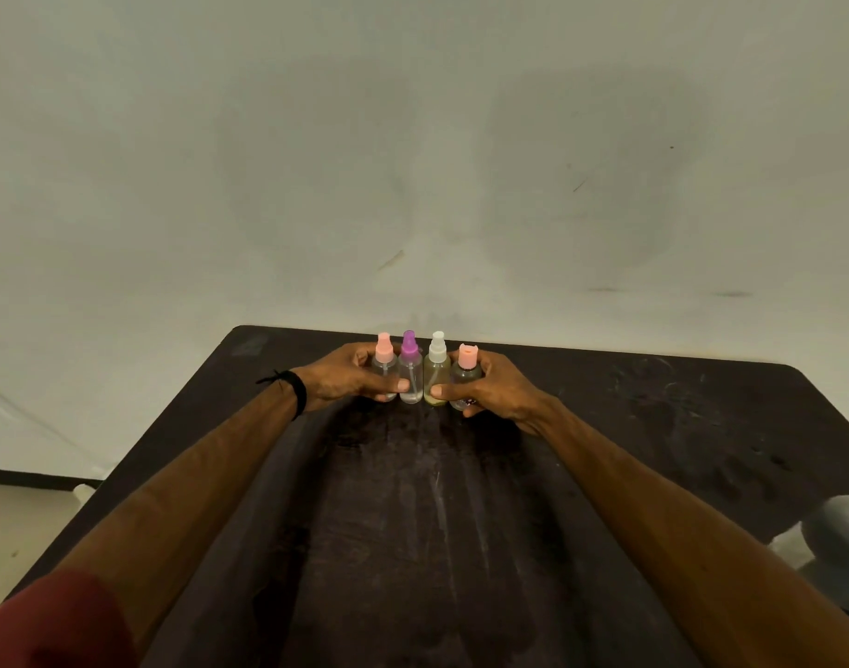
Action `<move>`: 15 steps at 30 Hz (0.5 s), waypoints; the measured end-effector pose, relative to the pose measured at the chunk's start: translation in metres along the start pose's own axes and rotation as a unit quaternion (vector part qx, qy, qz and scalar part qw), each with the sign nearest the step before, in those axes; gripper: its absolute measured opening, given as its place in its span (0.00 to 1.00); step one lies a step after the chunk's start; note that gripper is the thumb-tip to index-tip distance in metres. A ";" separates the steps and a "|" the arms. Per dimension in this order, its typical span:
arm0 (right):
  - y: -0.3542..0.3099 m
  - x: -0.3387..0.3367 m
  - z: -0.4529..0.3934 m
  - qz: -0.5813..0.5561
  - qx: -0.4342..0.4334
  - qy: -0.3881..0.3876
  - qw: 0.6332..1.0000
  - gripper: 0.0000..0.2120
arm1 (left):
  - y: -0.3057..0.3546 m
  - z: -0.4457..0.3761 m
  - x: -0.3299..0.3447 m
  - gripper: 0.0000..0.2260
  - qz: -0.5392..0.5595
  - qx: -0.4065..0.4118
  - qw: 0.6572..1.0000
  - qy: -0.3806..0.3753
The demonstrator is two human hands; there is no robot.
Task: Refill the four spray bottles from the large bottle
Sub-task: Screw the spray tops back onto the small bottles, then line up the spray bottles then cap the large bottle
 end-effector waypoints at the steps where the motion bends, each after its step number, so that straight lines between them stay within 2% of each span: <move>1: 0.000 0.000 0.001 -0.005 -0.002 0.003 1.000 0.21 | -0.001 0.000 -0.001 0.21 -0.003 0.003 1.000 0.010; 3: 0.000 0.000 0.004 -0.011 -0.003 0.015 1.000 0.24 | -0.001 0.001 -0.003 0.25 -0.007 0.005 1.000 0.022; 9: 0.001 -0.011 0.009 -0.024 0.008 0.047 0.999 0.40 | -0.001 0.005 -0.009 0.37 -0.013 -0.004 0.999 0.031; 15: -0.001 -0.011 0.059 -0.044 0.045 0.131 0.989 0.43 | -0.005 0.050 -0.028 0.54 -0.013 -0.029 0.994 0.104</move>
Point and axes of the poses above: each hand's wrist, its own z-axis away from the middle knuckle, its own x-axis out of the palm, y = z × x, the point moved 6 cm from there along -z, towards the middle knuckle, and after that the axes turned 1 degree about -y, right-handed, at the moved point
